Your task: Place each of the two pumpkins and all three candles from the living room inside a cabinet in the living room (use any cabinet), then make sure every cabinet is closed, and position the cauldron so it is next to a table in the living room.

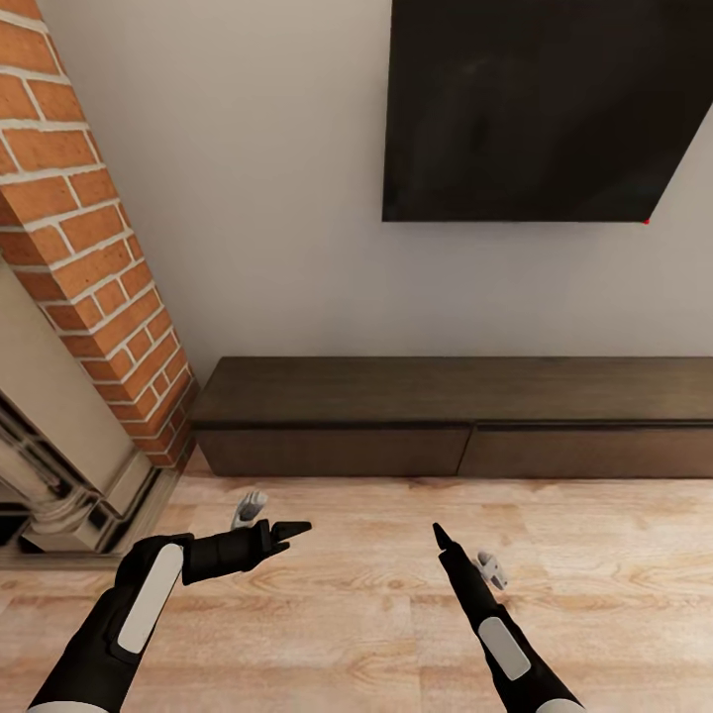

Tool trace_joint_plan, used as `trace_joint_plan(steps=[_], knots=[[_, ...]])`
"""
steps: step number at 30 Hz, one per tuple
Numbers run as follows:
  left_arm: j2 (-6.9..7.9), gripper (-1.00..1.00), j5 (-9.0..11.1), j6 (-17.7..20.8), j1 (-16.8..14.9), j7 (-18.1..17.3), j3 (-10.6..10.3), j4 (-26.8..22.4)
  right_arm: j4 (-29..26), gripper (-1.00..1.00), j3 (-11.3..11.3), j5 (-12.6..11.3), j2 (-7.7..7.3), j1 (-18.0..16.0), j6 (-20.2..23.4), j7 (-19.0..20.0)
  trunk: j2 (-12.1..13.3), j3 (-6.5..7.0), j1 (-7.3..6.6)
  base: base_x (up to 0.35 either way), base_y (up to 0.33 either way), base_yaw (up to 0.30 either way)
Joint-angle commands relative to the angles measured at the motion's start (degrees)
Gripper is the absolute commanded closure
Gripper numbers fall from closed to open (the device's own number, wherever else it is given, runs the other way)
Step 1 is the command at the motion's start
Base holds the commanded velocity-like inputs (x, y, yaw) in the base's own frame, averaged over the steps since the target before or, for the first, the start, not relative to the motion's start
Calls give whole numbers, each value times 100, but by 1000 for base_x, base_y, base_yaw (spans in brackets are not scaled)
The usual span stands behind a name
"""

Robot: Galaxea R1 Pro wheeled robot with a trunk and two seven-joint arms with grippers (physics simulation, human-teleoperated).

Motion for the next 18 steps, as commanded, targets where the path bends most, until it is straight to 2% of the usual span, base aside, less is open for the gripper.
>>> trace_joint_plan(steps=[1,5,7,10,13,18], knots=[[-5,-100,-23,29,-4,-41,0,-3,8,-100,-28,-80,4,-4,-2,63,-44,-23,22,0,0,0],[-9,-100,-22,29,-4,-60,-84,-8,27,-100,-49,-286,4,0,25,220,-204,-95,110,0,0,0],[-10,-100,-16,29,-4,-179,-120,-9,32,-100,-52,-602,15,3,44,544,-284,-130,154,0,0,0],[-10,-100,-20,29,-4,-480,-133,-9,98,-100,-54,-854,49,4,53,974,-405,-184,220,0,0,0],[-9,-100,-21,29,-4,-667,-137,-3,192,-100,-39,-923,61,4,49,1133,-525,-238,286,0,0,0],[-10,-100,-22,29,-4,-734,-138,-1,224,-100,-10,-914,88,4,24,1140,-725,-328,395,0,0,0]])
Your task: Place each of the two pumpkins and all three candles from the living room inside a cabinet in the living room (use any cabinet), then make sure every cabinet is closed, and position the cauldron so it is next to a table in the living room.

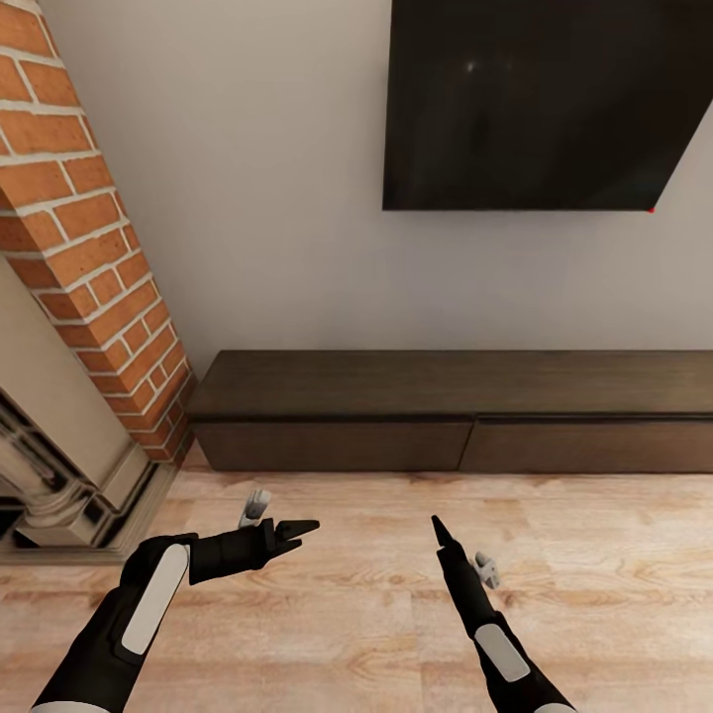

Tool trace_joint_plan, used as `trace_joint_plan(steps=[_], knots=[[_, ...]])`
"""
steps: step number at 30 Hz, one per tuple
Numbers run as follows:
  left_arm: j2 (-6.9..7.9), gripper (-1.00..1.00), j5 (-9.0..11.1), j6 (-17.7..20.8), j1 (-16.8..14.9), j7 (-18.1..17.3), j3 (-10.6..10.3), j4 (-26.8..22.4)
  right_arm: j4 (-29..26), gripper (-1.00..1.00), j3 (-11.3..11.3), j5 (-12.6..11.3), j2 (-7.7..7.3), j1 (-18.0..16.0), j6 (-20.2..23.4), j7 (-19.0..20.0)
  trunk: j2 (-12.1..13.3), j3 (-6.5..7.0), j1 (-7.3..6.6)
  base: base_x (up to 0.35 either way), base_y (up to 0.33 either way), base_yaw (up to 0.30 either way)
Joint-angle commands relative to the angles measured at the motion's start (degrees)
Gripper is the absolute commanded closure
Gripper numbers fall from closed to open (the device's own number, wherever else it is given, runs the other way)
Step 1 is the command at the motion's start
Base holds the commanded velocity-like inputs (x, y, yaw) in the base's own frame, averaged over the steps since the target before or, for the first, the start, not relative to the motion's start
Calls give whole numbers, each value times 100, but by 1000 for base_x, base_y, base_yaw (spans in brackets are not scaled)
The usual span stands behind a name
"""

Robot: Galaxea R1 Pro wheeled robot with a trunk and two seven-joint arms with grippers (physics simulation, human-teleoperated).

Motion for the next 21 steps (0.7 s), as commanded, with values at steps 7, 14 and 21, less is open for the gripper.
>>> trace_joint_plan(steps=[7,14,21], knots=[[-1,-100,-22,24,-3,-48,7,0,7,-100,-39,-89,6,-4,7,89,-284,-130,154,0,0,0],[3,-100,-22,24,-3,-49,7,0,3,-100,-65,-99,28,-4,32,147,-565,-256,307,0,0,0],[-8,-100,-22,19,-3,-49,7,9,2,-100,-71,-93,31,-4,28,348,-846,-382,461,0,0,0]])
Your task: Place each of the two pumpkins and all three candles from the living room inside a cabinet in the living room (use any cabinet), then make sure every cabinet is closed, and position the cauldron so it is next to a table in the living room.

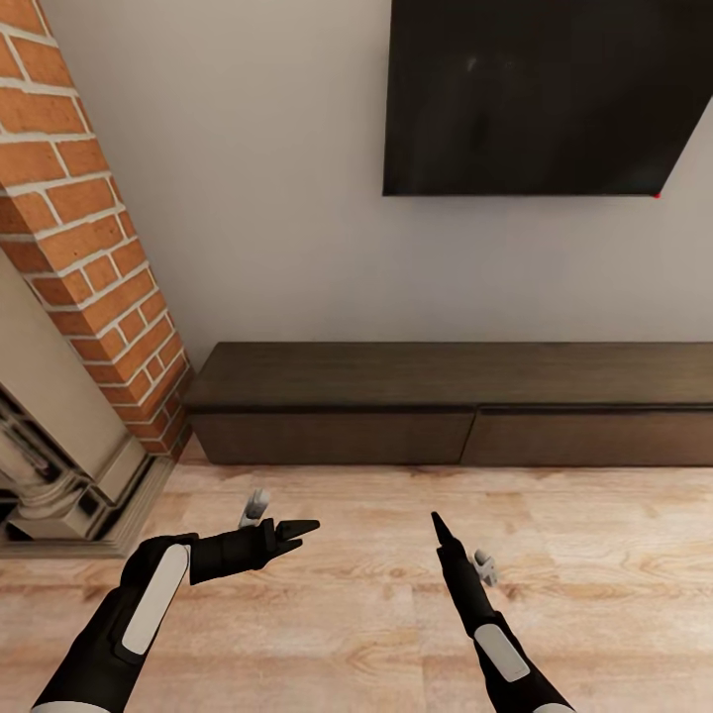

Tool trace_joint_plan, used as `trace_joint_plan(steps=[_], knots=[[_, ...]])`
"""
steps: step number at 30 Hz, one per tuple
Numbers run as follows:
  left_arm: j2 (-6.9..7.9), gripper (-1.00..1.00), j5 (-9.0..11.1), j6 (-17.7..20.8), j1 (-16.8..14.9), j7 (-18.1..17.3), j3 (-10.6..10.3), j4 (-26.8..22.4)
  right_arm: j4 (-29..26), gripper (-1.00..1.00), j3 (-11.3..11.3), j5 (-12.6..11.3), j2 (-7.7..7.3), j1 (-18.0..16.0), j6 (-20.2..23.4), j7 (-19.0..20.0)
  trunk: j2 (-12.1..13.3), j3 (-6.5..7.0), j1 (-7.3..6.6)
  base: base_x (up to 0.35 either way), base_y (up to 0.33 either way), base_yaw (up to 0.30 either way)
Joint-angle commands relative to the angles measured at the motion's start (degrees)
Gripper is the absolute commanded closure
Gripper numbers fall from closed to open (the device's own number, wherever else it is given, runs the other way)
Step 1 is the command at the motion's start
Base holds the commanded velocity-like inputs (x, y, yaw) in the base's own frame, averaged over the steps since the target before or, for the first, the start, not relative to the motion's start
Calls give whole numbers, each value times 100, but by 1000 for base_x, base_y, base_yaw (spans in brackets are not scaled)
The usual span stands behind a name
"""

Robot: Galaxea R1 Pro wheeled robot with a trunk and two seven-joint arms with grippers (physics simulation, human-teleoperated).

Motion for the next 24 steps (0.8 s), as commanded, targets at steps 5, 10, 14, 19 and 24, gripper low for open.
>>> trace_joint_plan(steps=[5,10,14,19,24], knots=[[-7,-100,-21,23,-1,-42,7,1,7,-100,-7,-41,-5,-4,2,556,-204,-95,110,0,0,0],[-19,-100,-22,23,4,-44,7,1,7,-100,-18,-47,-20,3,2,1111,-404,-184,219,0,0,0],[-32,-100,-22,23,5,-44,-6,1,13,-100,-21,-49,-22,9,6,1237,-565,-256,307,0,0,0],[-22,-100,-21,23,5,-136,-100,1,16,-100,-21,-95,-20,14,40,1273,-765,-346,417,0,0,0],[-8,-100,-39,17,5,-616,-114,16,16,-100,-14,-682,-57,21,729,1654,-966,-436,527,0,0,0]])
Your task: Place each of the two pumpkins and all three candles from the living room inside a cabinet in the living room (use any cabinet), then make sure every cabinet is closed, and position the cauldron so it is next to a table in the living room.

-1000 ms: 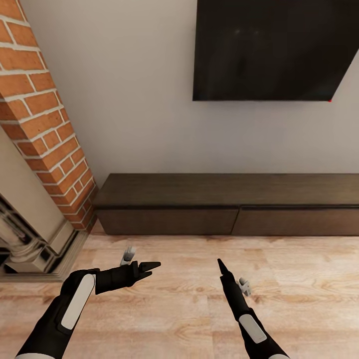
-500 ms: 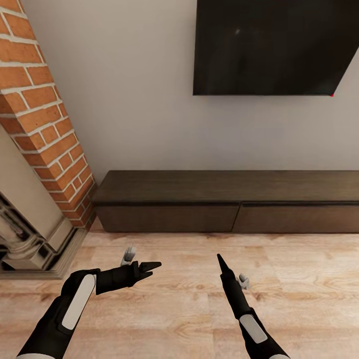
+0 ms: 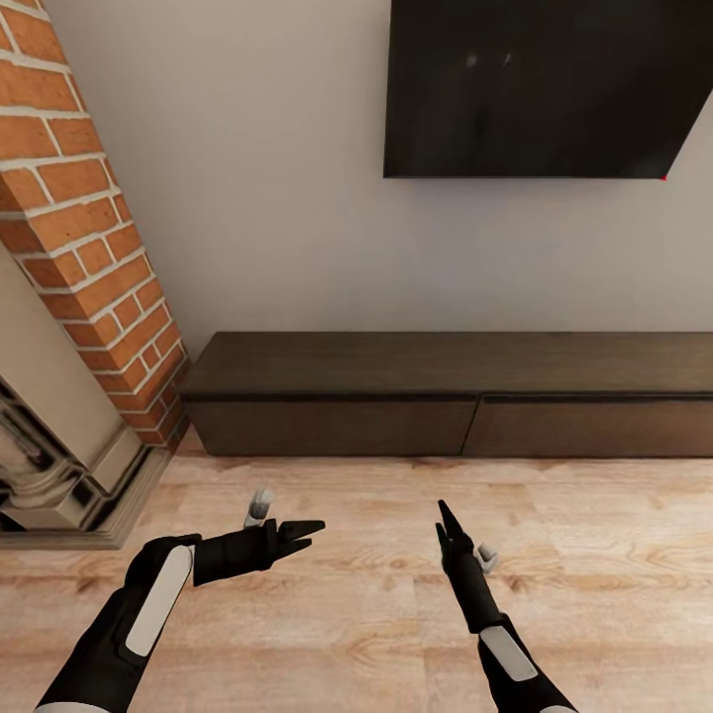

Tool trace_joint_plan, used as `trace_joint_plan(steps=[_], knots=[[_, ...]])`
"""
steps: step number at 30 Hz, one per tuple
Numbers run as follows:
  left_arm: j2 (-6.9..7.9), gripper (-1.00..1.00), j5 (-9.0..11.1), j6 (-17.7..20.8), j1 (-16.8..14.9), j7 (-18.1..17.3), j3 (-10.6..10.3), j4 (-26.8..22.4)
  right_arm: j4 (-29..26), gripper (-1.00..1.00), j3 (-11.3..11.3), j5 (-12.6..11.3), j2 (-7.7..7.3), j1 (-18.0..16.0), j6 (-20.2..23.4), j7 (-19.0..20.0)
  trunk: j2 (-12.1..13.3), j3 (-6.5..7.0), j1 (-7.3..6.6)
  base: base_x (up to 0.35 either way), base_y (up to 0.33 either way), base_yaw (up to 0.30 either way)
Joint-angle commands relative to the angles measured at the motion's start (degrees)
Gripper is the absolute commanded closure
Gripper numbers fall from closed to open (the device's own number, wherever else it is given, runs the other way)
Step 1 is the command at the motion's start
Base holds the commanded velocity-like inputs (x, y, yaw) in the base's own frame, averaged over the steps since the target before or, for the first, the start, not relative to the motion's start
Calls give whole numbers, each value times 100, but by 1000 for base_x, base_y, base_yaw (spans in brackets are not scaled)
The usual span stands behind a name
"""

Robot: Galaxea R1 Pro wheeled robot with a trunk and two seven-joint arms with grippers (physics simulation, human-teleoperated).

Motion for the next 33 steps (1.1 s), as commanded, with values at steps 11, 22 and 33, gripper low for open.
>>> trace_joint_plan(steps=[11,22,33], knots=[[7,-100,-53,3,-3,-140,-3,38,13,-100,-15,-269,10,-3,346,183,-244,-113,131,0,0,0],[16,-100,-64,-14,22,-140,5,72,4,-100,25,-244,55,-3,317,-95,-244,-113,131,158,0,0],[10,-100,-35,-12,23,-141,6,88,-3,-100,6,-305,72,-3,364,-841,-244,-113,131,347,0,0]])
